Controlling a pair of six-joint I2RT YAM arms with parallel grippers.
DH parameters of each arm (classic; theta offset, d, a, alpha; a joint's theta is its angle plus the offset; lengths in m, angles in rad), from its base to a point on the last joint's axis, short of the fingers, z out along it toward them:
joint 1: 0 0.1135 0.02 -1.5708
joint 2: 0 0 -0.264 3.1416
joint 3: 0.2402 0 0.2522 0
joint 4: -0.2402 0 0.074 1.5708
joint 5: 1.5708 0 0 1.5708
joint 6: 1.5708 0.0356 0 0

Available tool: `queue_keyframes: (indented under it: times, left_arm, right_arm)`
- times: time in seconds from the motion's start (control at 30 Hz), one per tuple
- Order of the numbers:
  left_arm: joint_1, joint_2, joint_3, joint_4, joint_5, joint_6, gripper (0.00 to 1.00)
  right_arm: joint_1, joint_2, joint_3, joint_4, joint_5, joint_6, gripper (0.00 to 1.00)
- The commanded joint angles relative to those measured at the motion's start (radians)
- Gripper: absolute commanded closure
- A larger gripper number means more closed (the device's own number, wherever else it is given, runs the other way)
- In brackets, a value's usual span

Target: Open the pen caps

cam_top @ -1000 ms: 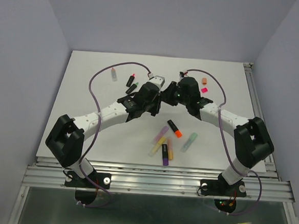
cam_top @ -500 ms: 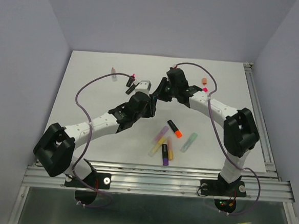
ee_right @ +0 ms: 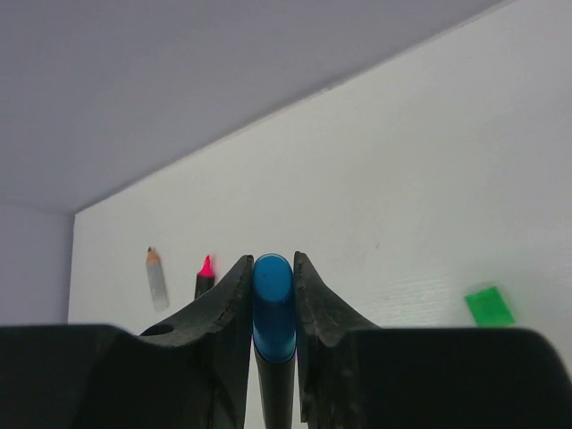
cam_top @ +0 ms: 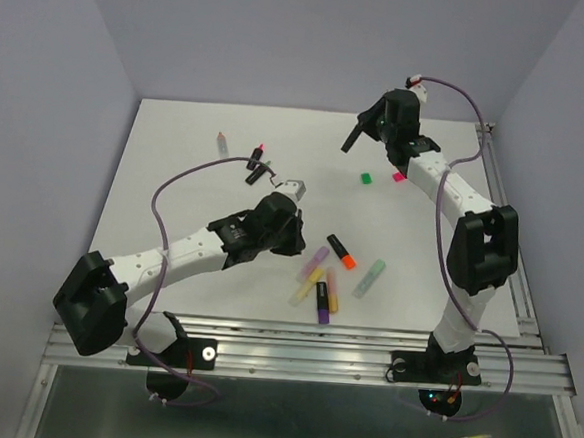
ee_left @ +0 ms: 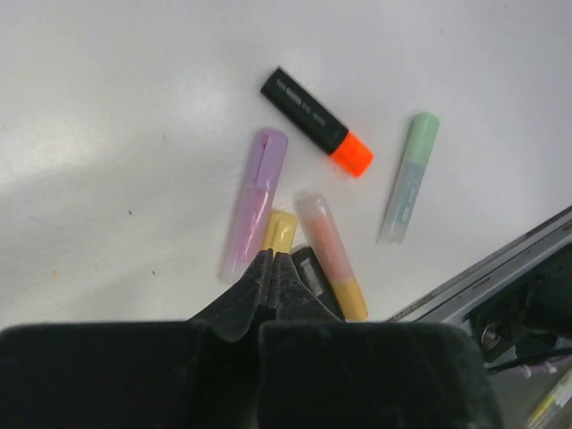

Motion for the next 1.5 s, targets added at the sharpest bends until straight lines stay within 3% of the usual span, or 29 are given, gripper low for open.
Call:
queue_keyframes:
  times: [0.0, 0.07, 0.17, 0.2, 0.23, 0.3, 0.33, 0.43, 0.53, 0.8, 0.9, 1.03, 1.07, 1.1, 1.17, 1.2, 1.3, 1.47]
  left_arm:
    - [0.073, -0.006, 0.139, 0.046, -0.003, 0.086, 1.0]
    - [0.121, 0.004, 0.17, 0.1, 0.024, 0.102, 1.0]
    - [0.219, 0.019, 0.206, 0.232, 0.208, 0.116, 0.94]
    - [0.246, 0.03, 0.222, 0.259, 0.288, 0.122, 0.87]
    - [0.26, 0.037, 0.231, 0.307, 0.323, 0.13, 0.7]
    - [0.274, 0.062, 0.263, 0.338, 0.412, 0.14, 0.56]
    - [0.288, 0.07, 0.269, 0.37, 0.443, 0.144, 0.41]
    - [0.308, 0.094, 0.279, 0.462, 0.561, 0.127, 0.2]
    - [0.316, 0.123, 0.283, 0.551, 0.678, 0.091, 0.12]
    - [0.314, 0.169, 0.308, 0.672, 0.77, 0.035, 0.11]
    - [0.314, 0.195, 0.317, 0.681, 0.773, 0.019, 0.13]
    - [0.313, 0.223, 0.329, 0.727, 0.813, -0.014, 0.33]
    - [0.314, 0.225, 0.331, 0.741, 0.816, -0.031, 0.48]
    - [0.313, 0.225, 0.326, 0.754, 0.818, -0.04, 0.55]
    - [0.314, 0.225, 0.323, 0.774, 0.815, -0.054, 0.95]
    - [0.314, 0.217, 0.32, 0.777, 0.801, -0.057, 1.0]
    - [0.313, 0.186, 0.253, 0.832, 0.788, -0.097, 1.0]
    - [0.271, 0.097, 0.13, 0.927, 0.769, -0.145, 1.0]
  right_arm:
    - [0.041, -0.132, -0.095, 0.1, -0.096, -0.059, 0.99]
    - [0.041, -0.181, -0.189, 0.131, -0.177, -0.066, 0.99]
    - [0.041, -0.281, -0.321, 0.234, -0.323, -0.063, 0.99]
    - [0.041, -0.298, -0.344, 0.244, -0.357, -0.056, 0.99]
    - [0.041, -0.336, -0.369, 0.257, -0.392, -0.042, 0.99]
    - [0.041, -0.368, -0.436, 0.307, -0.473, -0.019, 0.99]
    - [0.041, -0.393, -0.455, 0.326, -0.525, 0.009, 0.99]
    - [0.041, -0.415, -0.502, 0.39, -0.622, 0.066, 0.99]
    - [0.041, -0.433, -0.545, 0.491, -0.717, 0.139, 0.99]
    - [0.045, -0.43, -0.571, 0.605, -0.773, 0.227, 0.99]
    - [0.054, -0.422, -0.571, 0.631, -0.776, 0.242, 0.99]
    - [0.073, -0.407, -0.562, 0.631, -0.771, 0.245, 0.99]
    - [0.074, -0.399, -0.561, 0.631, -0.771, 0.245, 0.99]
    - [0.074, -0.396, -0.558, 0.631, -0.771, 0.245, 0.99]
    - [0.076, -0.39, -0.557, 0.634, -0.751, 0.245, 0.99]
    - [0.074, -0.389, -0.559, 0.64, -0.736, 0.241, 0.99]
    - [0.074, -0.379, -0.533, 0.604, -0.647, 0.176, 0.99]
    - [0.077, -0.327, -0.434, 0.477, -0.218, 0.015, 0.99]
